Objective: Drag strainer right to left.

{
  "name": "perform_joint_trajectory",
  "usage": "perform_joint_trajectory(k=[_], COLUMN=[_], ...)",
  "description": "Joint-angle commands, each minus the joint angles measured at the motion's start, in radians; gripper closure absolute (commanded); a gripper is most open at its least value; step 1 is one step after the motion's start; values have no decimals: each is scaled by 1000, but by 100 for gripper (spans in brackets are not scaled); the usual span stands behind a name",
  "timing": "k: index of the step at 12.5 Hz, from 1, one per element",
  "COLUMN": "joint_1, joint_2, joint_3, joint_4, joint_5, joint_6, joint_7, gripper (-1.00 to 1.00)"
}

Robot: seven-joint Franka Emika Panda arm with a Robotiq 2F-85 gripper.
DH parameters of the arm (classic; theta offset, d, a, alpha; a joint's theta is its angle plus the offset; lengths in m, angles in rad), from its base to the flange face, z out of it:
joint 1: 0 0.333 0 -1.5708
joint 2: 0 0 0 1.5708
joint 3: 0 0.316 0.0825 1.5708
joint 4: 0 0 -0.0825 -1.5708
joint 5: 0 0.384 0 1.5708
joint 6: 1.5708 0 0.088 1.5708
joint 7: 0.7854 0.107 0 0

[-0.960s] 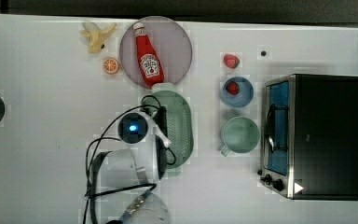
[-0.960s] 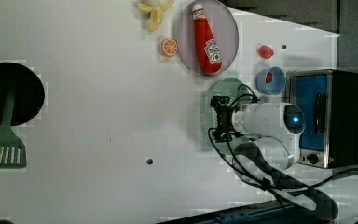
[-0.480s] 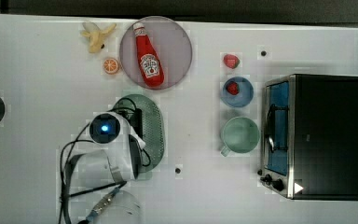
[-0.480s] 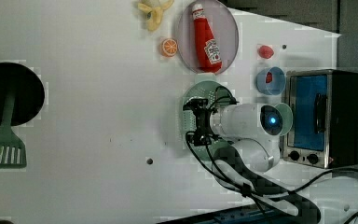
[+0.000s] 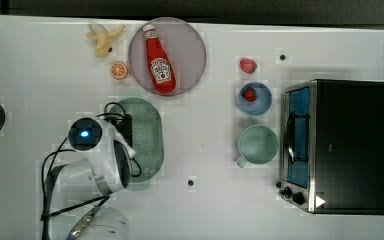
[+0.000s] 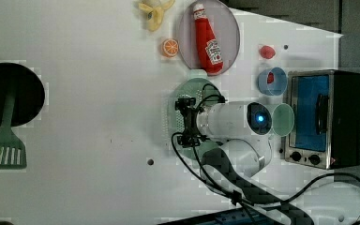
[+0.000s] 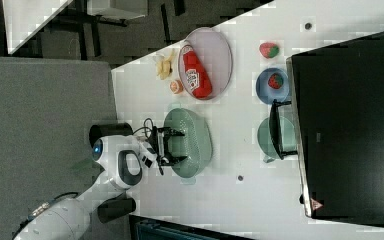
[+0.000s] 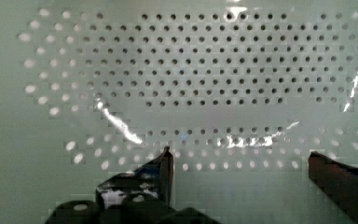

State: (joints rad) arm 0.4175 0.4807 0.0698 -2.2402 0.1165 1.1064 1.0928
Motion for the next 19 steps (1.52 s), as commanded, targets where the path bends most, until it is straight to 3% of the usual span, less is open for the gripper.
perform_joint_trajectory(k=[1, 12, 19], joint_1=[68, 190, 238], joint_2=[35, 146, 188], joint_3=[0, 0, 0], joint_4=[57, 245, 320], joint_5=[-6, -6, -4], joint_6=[-5, -51, -63], joint_7=[85, 226, 247], gripper=[-100, -100, -100])
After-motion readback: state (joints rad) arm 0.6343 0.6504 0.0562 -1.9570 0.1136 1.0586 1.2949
